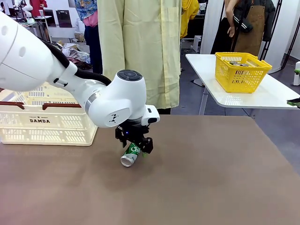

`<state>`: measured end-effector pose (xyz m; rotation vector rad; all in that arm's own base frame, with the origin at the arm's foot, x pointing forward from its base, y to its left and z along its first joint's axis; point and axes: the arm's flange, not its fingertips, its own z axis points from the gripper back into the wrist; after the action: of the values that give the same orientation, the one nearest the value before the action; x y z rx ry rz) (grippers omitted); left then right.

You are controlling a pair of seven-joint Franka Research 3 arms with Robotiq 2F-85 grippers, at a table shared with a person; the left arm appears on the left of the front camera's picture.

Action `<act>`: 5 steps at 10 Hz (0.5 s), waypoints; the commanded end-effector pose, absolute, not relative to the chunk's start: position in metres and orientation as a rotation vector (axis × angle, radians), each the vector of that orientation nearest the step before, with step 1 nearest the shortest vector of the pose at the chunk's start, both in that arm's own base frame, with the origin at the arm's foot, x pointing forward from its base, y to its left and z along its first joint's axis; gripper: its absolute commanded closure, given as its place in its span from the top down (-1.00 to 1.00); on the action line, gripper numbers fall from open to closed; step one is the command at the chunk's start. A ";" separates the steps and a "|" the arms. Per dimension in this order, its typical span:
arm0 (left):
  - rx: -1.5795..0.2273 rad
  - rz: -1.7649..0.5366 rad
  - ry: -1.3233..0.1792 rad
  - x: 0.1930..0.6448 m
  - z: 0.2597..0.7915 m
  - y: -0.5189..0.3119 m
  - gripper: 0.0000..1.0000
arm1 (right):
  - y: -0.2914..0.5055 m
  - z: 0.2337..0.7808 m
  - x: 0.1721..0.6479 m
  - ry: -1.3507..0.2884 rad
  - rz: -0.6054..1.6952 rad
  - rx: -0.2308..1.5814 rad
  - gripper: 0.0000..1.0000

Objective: Place the drinks into the Shopping basket.
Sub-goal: Pick up one drink and place it into the Shopping basket.

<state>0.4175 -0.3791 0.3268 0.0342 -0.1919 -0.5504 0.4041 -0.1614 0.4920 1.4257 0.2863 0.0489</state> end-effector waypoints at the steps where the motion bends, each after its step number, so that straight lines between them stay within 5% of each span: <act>1: 0.069 -0.544 -0.190 0.420 0.314 -0.390 1.00 | -0.159 0.497 0.408 0.293 0.030 1.433 1.00; 5: 0.073 -0.539 -0.167 0.420 0.307 -0.386 1.00 | -0.159 0.497 0.408 0.293 0.030 1.433 1.00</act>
<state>0.4173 -0.3837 0.3066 0.0440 -0.1596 -0.5628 0.4041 -0.1614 0.4920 1.4257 0.2863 0.0489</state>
